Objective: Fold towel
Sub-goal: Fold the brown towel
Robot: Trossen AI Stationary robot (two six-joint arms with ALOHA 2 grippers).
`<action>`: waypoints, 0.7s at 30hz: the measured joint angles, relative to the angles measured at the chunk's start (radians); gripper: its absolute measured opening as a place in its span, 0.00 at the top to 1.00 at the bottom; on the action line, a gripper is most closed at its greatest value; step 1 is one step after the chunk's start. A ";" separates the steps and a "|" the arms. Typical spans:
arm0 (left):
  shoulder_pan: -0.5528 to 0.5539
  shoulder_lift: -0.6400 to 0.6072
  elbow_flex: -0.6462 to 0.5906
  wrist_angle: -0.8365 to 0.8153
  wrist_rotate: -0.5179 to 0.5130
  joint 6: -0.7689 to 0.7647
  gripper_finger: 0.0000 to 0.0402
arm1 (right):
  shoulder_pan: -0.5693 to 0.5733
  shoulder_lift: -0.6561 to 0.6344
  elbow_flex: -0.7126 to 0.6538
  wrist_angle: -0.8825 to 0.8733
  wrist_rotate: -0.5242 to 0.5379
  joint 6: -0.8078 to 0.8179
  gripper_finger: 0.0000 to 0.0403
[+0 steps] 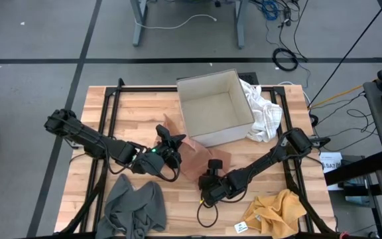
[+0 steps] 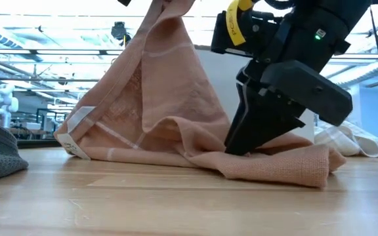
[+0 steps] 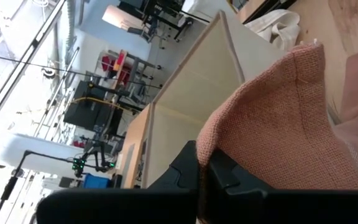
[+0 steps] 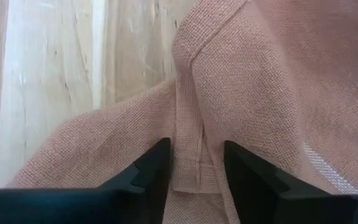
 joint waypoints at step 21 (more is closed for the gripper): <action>0.000 0.000 0.000 -0.007 0.010 -0.003 1.00 | 0.001 0.020 0.000 -0.026 0.018 -0.035 0.98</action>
